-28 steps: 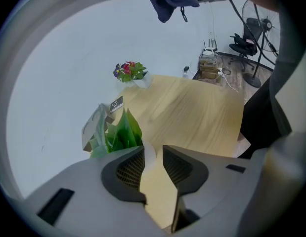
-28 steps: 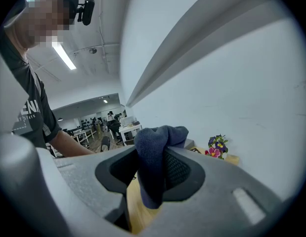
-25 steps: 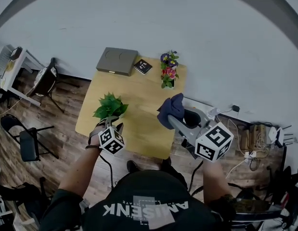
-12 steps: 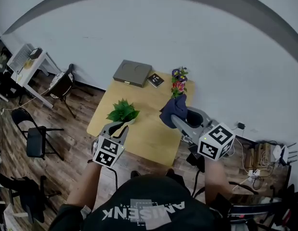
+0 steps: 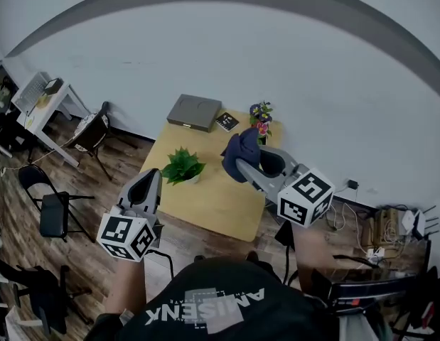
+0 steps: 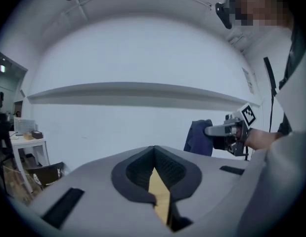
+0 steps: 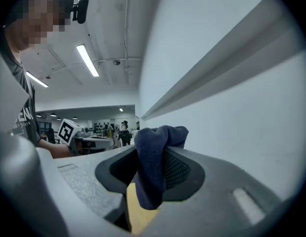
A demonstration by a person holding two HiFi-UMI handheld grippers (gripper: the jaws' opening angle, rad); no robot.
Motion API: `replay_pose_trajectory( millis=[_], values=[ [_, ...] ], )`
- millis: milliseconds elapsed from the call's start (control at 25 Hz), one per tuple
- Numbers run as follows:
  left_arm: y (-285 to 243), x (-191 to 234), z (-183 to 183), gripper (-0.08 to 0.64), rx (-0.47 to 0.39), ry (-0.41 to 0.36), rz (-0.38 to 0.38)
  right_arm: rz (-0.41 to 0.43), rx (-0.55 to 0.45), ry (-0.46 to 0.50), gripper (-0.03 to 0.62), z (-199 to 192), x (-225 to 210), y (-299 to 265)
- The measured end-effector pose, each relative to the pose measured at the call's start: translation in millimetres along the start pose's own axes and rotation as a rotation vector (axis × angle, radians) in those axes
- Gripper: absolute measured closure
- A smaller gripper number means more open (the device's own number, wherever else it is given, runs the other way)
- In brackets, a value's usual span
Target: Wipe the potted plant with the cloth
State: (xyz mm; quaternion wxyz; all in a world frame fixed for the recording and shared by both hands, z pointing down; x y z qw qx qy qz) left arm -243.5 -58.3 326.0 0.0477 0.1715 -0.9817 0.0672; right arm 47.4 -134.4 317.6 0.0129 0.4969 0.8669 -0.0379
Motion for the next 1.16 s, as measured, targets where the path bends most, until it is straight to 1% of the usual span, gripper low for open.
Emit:
replay_pose_trajectory(
  millis=[120,280,480,640,880,1160],
  values=[
    [12.7,4.6,16.6,0.558,-0.024,0.036,0.041,-0.015,-0.017,0.006,0.46,7.8,5.7,-4.3],
    [22.2,9.5,30.5,0.558,-0.036,0.056,0.068,-0.026,0.008,0.029,0.46,11.7,9.7,-11.1],
    [23.5,9.4,36.5,0.56,-0.024,-0.004,0.086,-0.027,0.008,0.022,0.46,11.3,7.8,-16.1],
    [19.9,10.2,36.1,0.56,-0.021,-0.022,0.099,-0.025,0.008,0.021,0.46,11.1,6.5,-18.9],
    [13.6,6.0,34.1,0.56,-0.021,-0.021,0.066,-0.024,0.012,0.021,0.46,9.3,4.1,-20.1],
    [8.4,3.3,32.7,0.56,-0.028,0.01,0.045,-0.021,0.017,0.017,0.46,9.2,0.1,-21.2]
  ],
)
Point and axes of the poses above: the fingertips, and each gripper's own axes: y backward along the fingers, x to its left, z out of its top, the point moved 9 cm from there along y, backward along the fingers, and after that the axes turned 4 degrees about y, right-handed, at the moved point
